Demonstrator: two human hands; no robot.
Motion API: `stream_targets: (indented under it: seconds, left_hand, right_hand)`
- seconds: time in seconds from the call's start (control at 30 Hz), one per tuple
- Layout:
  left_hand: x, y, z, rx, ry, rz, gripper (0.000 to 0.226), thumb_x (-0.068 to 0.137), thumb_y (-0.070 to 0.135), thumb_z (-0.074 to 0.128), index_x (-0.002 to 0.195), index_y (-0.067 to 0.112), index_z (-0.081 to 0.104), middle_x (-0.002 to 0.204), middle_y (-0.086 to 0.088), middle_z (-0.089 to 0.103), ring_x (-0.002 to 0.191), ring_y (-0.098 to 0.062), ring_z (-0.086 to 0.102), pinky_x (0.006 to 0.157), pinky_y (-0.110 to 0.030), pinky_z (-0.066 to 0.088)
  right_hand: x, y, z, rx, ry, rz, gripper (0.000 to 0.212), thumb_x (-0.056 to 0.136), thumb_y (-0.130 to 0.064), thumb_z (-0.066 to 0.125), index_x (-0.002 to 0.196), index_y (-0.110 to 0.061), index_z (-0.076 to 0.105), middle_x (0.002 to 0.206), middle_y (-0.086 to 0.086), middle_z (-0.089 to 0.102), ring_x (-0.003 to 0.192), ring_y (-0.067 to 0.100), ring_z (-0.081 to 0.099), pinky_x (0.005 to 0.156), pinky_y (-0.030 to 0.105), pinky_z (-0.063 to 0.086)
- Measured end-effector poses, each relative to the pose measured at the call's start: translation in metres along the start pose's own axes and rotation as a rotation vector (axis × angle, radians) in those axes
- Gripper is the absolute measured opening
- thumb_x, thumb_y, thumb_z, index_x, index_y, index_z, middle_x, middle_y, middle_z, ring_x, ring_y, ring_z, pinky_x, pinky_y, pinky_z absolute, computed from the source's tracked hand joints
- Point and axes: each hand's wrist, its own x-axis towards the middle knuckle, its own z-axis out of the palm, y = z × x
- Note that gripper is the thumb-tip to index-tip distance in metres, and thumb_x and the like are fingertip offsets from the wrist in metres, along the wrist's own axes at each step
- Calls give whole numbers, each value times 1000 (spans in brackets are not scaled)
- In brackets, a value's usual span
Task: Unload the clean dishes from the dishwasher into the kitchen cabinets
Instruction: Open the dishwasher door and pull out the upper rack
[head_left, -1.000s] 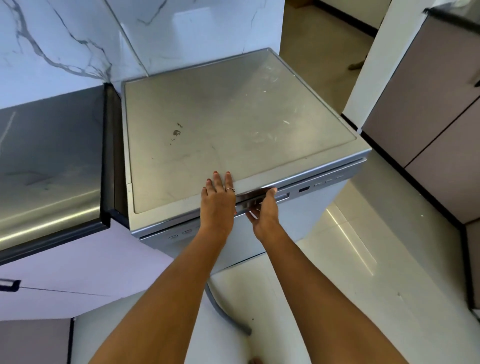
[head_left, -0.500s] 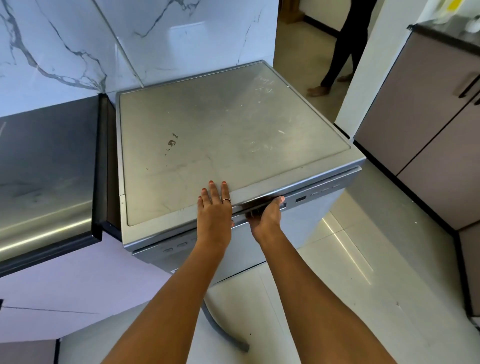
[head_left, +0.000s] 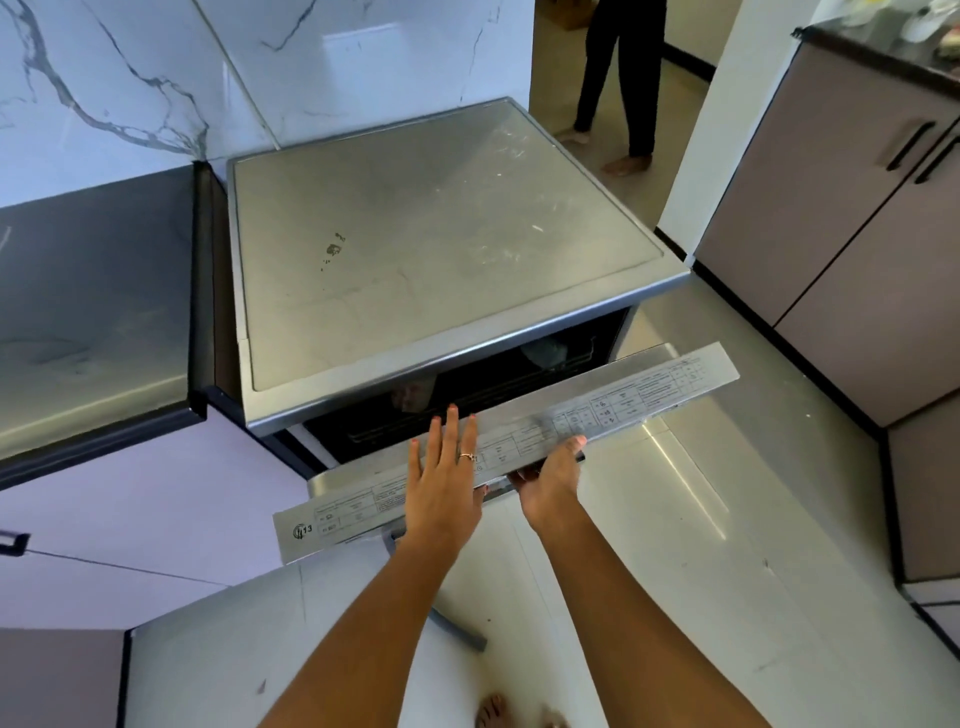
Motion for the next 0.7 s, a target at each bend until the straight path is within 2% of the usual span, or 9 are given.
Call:
stream_targets:
  seconds: [0.07,0.17,0.27,0.3,0.37,0.43,0.53,0.6,0.7]
  left_hand:
    - [-10,10,4,-8,-38,-10,82,96,37,50,151,19,-8,160,-7,-10,147,-28,-9,118,-47,1]
    - [-19,25,4,-22,-29,-47,81,93,36,55,151,15,2,160,-8,0,147,-30,-1,117,-47,12]
    - [-25,34,3,-16,-38,-74,88,88,35,61,151,14,4,159,-10,7,146,-31,6,115,-47,20]
    - [-24,34,1,-15,-39,-79,91,86,36,63,151,14,3,158,-9,9,145,-30,8,115,-47,22]
    - [-24,35,1,-25,-50,-94,96,83,38,67,151,12,5,156,-8,14,144,-29,14,113,-45,27]
    - [-28,36,3,-22,-57,-96,99,80,40,70,150,11,8,155,-7,18,141,-27,20,111,-44,31]
    - [-42,44,10,-21,-56,-113,97,77,42,71,149,10,14,152,-5,23,138,-25,25,108,-42,33]
    - [-55,51,20,-45,-67,-125,96,77,39,73,149,10,16,150,-5,25,136,-25,27,110,-40,33]
    - [-78,63,34,-78,-91,-147,98,73,36,77,148,10,19,148,-4,29,134,-24,29,110,-38,35]
  right_hand:
    - [-2,3,-19,-128,8,4,42,101,-45,26,122,-12,41,102,14,60,102,30,57,95,44,51]
    - [-6,6,-44,-497,131,-210,55,98,-35,45,144,-14,23,136,21,45,115,33,53,96,43,48]
    - [-13,-6,-69,-1219,248,-625,93,89,-37,60,152,-18,-6,158,18,3,142,41,19,115,49,20]
    - [-13,-13,-76,-1465,244,-795,96,88,-42,59,151,-19,-9,159,16,-6,146,37,8,116,49,8]
    - [-5,-29,-88,-1857,98,-1039,93,90,-45,54,152,-21,-10,159,10,-14,148,30,-5,113,48,-9]
    - [4,-44,-95,-2077,-85,-1077,86,92,-43,53,153,-20,-3,160,6,-10,148,25,-5,115,50,-7]
    - [6,-53,-98,-2165,-294,-971,69,93,-37,55,149,-16,20,157,5,18,148,22,9,118,51,2]
    - [1,-50,-107,-2179,-332,-944,60,92,-32,58,143,-13,32,149,6,34,144,23,22,118,49,8]
    - [-8,-41,-129,-2298,-302,-1027,48,90,-29,59,133,-11,43,135,8,47,132,27,40,115,47,20]
